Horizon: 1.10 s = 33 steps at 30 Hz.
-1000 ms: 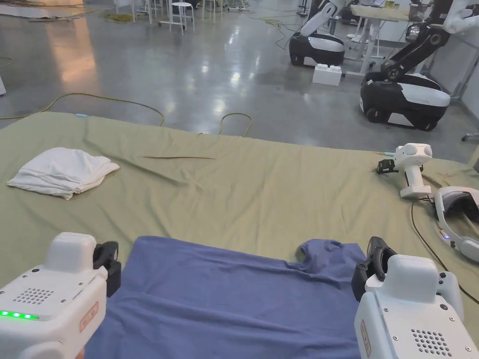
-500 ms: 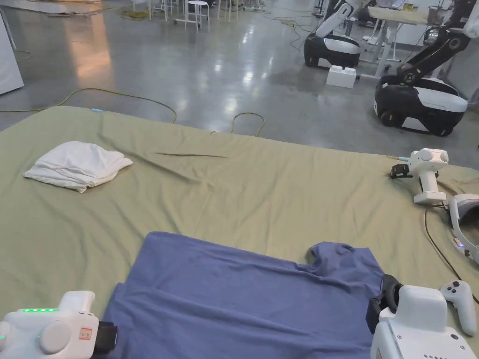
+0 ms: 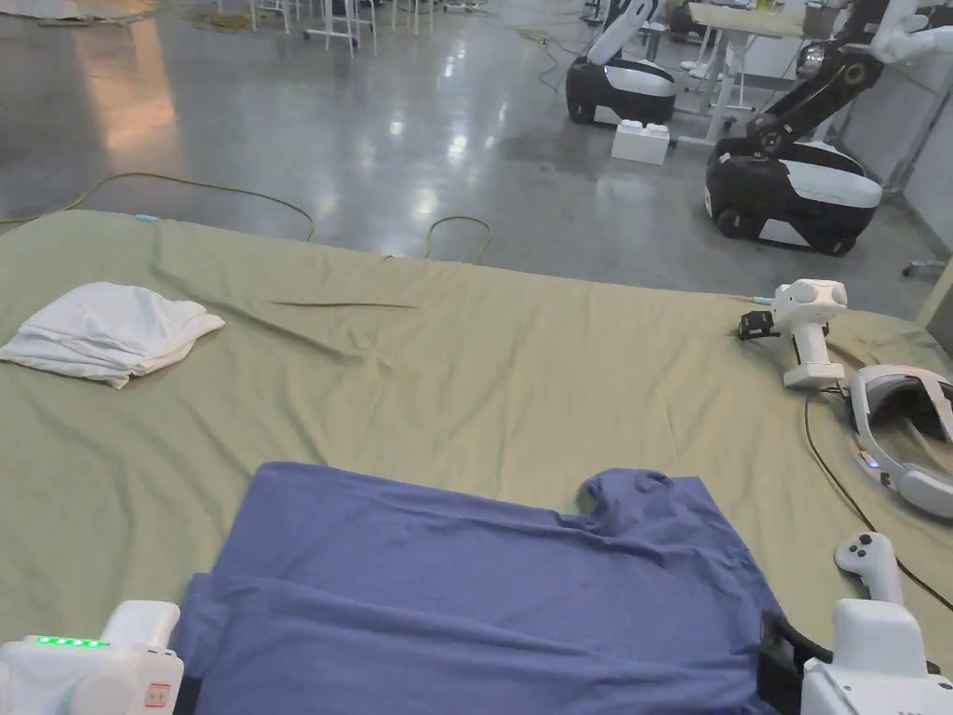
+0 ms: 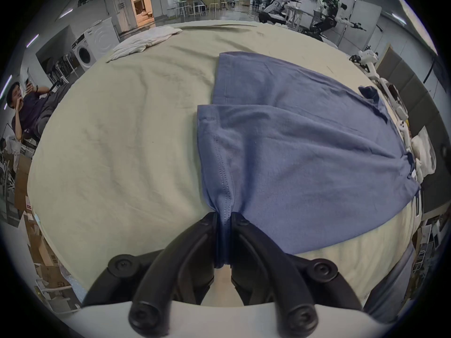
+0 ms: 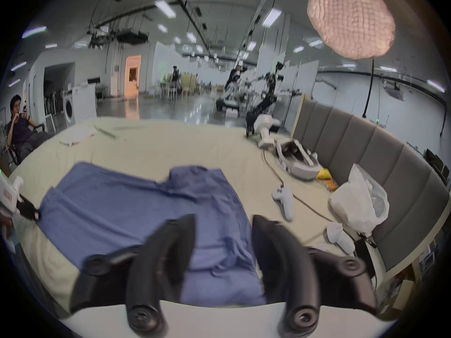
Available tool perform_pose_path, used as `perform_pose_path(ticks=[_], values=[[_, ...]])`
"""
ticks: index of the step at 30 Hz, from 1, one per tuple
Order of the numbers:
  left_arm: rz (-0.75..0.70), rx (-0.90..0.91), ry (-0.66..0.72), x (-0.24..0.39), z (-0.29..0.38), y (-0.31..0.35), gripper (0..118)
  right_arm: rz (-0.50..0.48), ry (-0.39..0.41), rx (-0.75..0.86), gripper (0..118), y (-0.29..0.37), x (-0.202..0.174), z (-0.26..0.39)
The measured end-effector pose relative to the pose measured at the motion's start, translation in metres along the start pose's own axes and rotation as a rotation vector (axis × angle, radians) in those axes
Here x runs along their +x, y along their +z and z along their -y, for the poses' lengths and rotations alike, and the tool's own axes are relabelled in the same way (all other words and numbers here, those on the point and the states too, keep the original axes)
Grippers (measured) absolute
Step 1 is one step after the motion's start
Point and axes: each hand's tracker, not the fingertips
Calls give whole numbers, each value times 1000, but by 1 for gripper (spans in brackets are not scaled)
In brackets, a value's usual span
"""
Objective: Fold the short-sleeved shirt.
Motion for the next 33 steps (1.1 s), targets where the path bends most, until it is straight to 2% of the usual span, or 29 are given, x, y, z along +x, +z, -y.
perform_pose_path(ticks=[3, 9, 12, 14, 15, 17, 19, 21, 33], values=[[-3, 30, -16, -3, 2, 9, 12, 39, 7, -134, 65, -14, 21, 13], [11, 39, -20, -5, 2, 10, 12, -66, -74, -375, 65, -47, 41, 50], [12, 34, -18, -5, 4, 7, 12, -56, -73, -508, 65, -68, 39, 73], [13, 29, -17, -5, 5, 5, 12, -84, -72, -559, 58, -76, 35, 86], [14, 28, -15, -6, 5, 5, 12, -97, -71, -560, 46, -77, 33, 91], [17, 27, -11, -6, 7, 4, 12, -83, -70, -484, 39, -69, 30, 93], [21, 31, -8, -7, 10, 3, 12, -95, -61, -493, 15, -64, 29, 94], [22, 36, -13, -6, 11, 4, 12, -102, -63, -485, 10, -60, 30, 92], [62, 137, -13, -25, 18, 73, 12, -80, 47, -367, 9, 17, 33, 33]])
